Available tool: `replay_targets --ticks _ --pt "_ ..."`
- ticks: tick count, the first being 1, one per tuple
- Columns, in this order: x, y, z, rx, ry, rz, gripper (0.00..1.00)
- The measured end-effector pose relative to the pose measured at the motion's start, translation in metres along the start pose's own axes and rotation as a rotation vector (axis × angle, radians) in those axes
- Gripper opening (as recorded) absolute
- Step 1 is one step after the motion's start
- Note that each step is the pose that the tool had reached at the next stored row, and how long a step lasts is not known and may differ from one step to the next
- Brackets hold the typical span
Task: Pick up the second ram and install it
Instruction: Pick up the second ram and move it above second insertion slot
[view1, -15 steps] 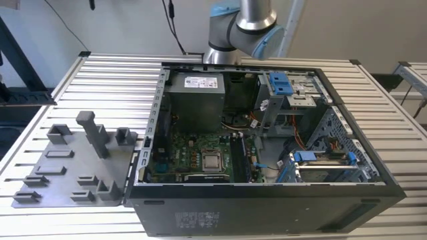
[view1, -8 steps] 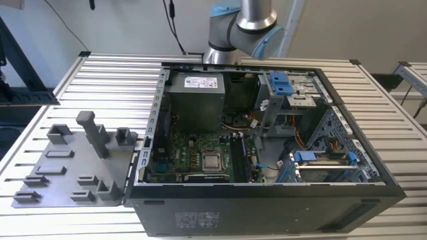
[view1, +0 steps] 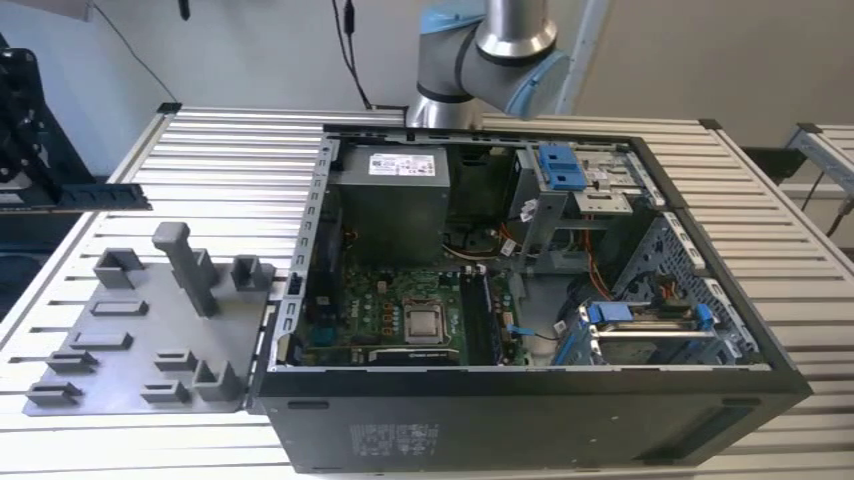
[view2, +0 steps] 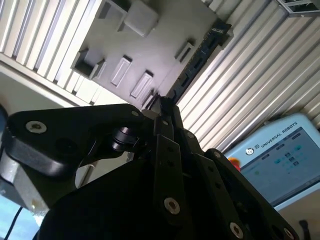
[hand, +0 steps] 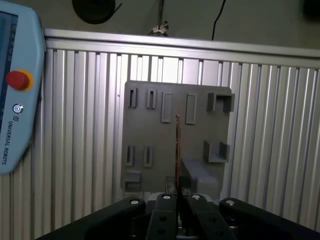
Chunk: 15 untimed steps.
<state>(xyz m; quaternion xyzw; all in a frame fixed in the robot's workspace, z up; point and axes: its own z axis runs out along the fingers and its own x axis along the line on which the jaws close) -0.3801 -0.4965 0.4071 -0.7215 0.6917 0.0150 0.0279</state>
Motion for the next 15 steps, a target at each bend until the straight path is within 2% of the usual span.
replay_targets --ticks 15 --pt "0.0027 -0.066 0.0011 -0.0003 0.0 0.0 0.14"
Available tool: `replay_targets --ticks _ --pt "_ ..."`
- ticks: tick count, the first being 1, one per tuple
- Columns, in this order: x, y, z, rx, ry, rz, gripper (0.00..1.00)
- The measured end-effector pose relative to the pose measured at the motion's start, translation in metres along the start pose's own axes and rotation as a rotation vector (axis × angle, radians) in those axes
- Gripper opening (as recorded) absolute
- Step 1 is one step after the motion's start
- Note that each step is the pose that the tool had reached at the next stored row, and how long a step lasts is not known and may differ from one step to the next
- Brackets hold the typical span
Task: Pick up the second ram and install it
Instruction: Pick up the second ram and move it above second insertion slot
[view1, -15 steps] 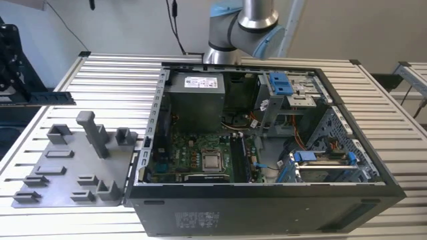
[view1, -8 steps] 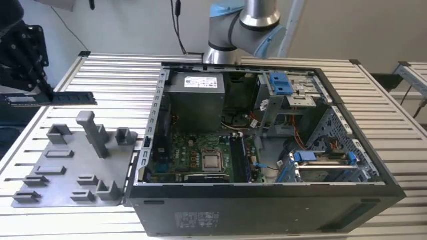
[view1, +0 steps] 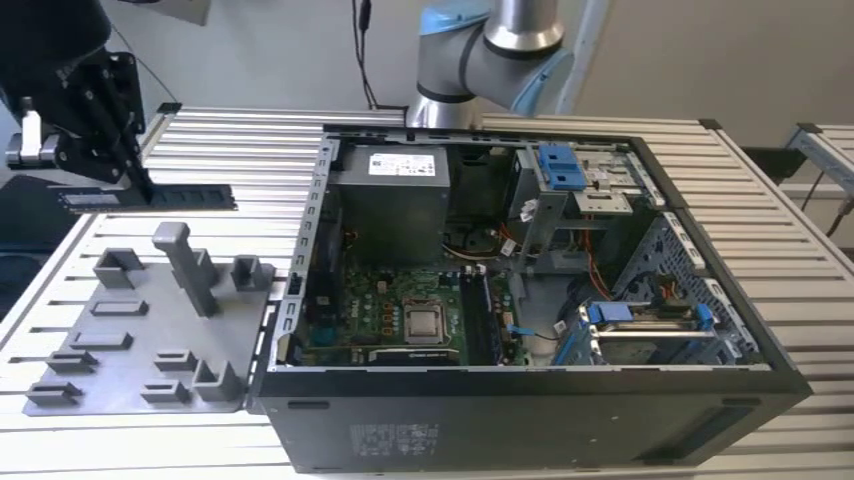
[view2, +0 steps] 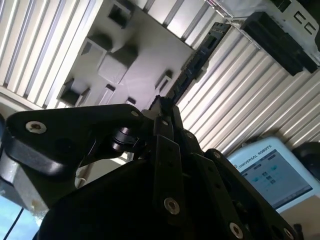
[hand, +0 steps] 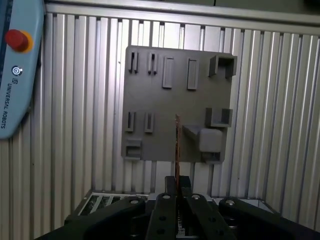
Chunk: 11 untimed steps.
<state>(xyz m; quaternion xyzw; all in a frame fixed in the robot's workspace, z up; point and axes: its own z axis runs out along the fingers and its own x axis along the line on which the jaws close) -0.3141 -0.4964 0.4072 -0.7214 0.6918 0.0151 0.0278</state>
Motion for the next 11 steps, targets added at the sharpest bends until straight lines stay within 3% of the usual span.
replay_targets --ticks 11 --pt "0.0019 -0.0443 0.0008 0.0 -0.0001 0.001 0.14"
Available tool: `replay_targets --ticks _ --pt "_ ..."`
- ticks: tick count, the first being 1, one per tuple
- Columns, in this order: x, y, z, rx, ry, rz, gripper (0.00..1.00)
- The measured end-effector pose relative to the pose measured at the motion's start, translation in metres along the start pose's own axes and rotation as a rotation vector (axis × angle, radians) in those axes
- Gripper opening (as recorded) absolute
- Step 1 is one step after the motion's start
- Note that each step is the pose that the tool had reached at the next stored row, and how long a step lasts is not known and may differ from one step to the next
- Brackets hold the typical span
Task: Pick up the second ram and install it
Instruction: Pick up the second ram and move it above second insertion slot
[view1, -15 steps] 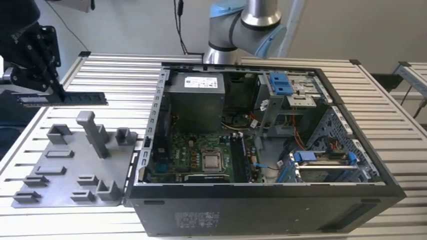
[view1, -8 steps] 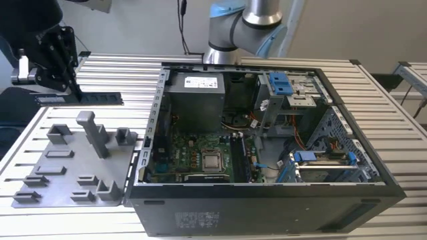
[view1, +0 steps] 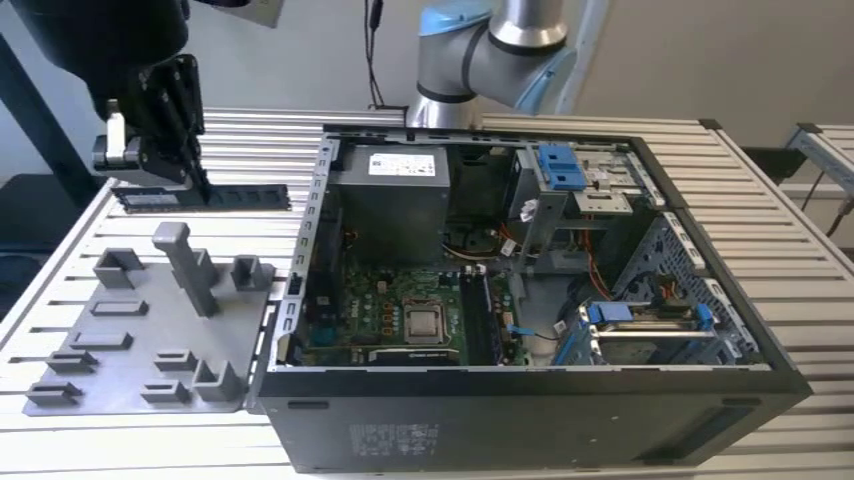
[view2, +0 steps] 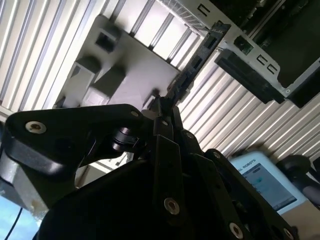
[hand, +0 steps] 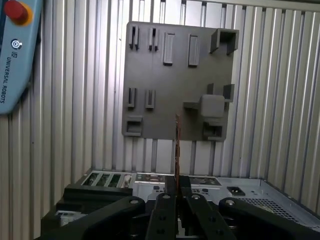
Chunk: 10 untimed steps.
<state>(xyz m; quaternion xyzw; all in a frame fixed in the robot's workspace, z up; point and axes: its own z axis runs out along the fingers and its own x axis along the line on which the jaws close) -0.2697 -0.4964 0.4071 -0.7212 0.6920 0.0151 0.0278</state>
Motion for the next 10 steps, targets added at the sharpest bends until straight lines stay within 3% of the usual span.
replay_targets --ticks 10 --pt "0.0018 -0.0417 0.0007 -0.0001 0.0 0.0 0.14"
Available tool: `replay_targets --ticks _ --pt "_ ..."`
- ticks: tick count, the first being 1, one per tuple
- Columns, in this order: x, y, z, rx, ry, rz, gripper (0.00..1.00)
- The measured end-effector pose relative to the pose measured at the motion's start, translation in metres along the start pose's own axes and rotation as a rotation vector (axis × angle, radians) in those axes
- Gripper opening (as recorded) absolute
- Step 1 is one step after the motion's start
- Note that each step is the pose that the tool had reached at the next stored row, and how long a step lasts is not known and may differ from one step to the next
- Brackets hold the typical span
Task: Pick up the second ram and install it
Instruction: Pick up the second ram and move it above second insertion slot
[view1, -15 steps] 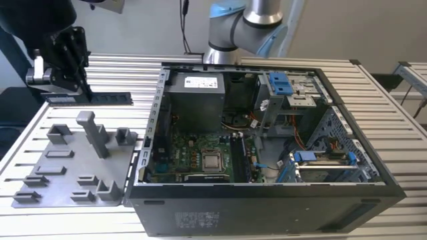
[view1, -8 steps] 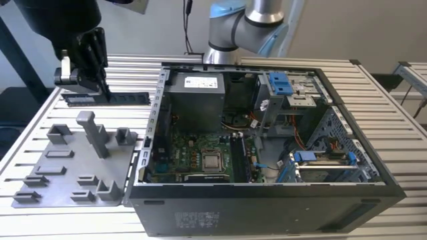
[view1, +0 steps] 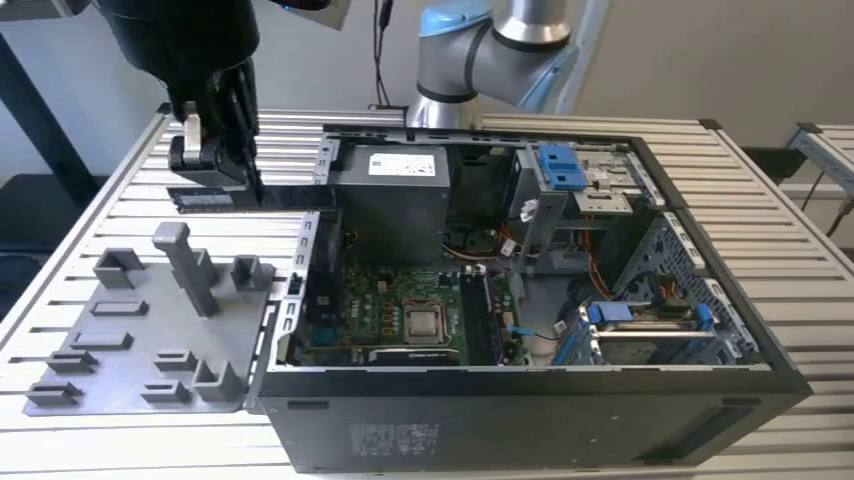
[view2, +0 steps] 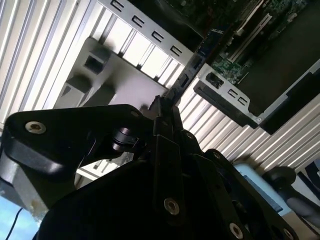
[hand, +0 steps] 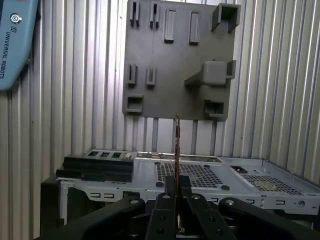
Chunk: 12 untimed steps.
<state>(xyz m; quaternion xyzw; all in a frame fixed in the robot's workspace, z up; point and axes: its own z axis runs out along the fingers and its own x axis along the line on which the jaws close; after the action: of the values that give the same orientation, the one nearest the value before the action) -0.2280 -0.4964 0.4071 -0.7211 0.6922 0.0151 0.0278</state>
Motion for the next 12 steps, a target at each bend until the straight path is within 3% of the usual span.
replay_targets --ticks 8,12 --pt "0.0013 -0.032 0.0005 0.0001 0.0001 0.001 0.14" --pt "0.0018 -0.0449 0.0008 0.0003 0.0002 0.005 0.14"
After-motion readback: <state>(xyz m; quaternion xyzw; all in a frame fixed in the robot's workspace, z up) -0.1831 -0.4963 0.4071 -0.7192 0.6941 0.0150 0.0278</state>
